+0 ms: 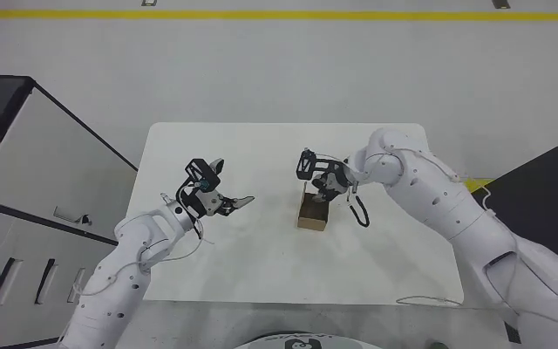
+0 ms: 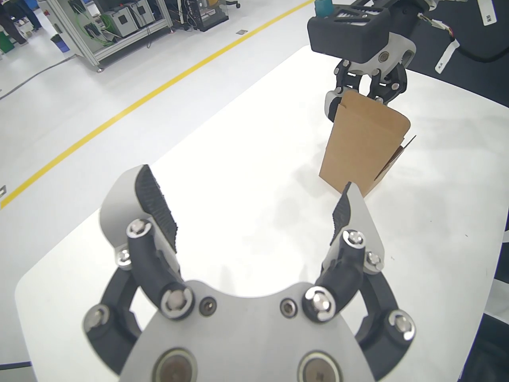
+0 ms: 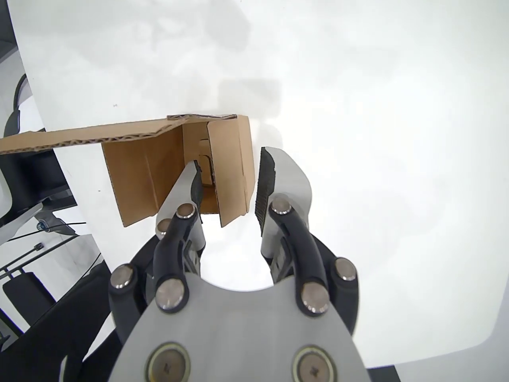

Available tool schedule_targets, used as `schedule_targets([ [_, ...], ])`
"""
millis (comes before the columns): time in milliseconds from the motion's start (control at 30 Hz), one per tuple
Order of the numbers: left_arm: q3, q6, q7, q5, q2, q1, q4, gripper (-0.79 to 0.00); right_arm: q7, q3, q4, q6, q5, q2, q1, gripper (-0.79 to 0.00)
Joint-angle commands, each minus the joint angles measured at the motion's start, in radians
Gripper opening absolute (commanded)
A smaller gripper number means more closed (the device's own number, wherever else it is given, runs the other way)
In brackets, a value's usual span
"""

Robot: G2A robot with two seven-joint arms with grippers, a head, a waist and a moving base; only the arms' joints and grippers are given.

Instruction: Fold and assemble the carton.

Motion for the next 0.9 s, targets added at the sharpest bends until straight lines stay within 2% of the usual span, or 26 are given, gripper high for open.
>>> schedule_targets([
  [0, 0.000, 0.000, 0.000, 0.000, 0.000, 0.000, 0.000, 0.000, 0.008, -0.012, 0.005, -0.004, -0.001, -0.007, 0.011, -0.517],
  [133, 0.000, 0.000, 0.000, 0.000, 0.000, 0.000, 0.000, 0.000, 0.017, -0.026, 0.020, 0.002, 0.008, -0.018, 0.024, -0.659],
  [167, 0.000, 0.000, 0.000, 0.000, 0.000, 0.000, 0.000, 0.000, 0.016, -0.030, 0.024, 0.004, 0.010, -0.020, 0.026, -0.742],
  [200, 0.000, 0.000, 0.000, 0.000, 0.000, 0.000, 0.000, 0.000, 0.016, -0.033, 0.029, 0.008, 0.011, -0.023, 0.028, -0.785],
  [500, 0.000, 0.000, 0.000, 0.000, 0.000, 0.000, 0.000, 0.000, -0.021, -0.020, 0.047, 0.064, 0.042, -0.031, 0.024, -0.785],
  [667, 0.000, 0.000, 0.000, 0.000, 0.000, 0.000, 0.000, 0.000, -0.039, 0.019, 0.045, 0.133, 0.109, -0.025, 0.002, -0.785],
  [867, 0.000, 0.000, 0.000, 0.000, 0.000, 0.000, 0.000, 0.000, -0.042, 0.077, 0.053, 0.166, 0.223, -0.012, -0.027, -0.785],
])
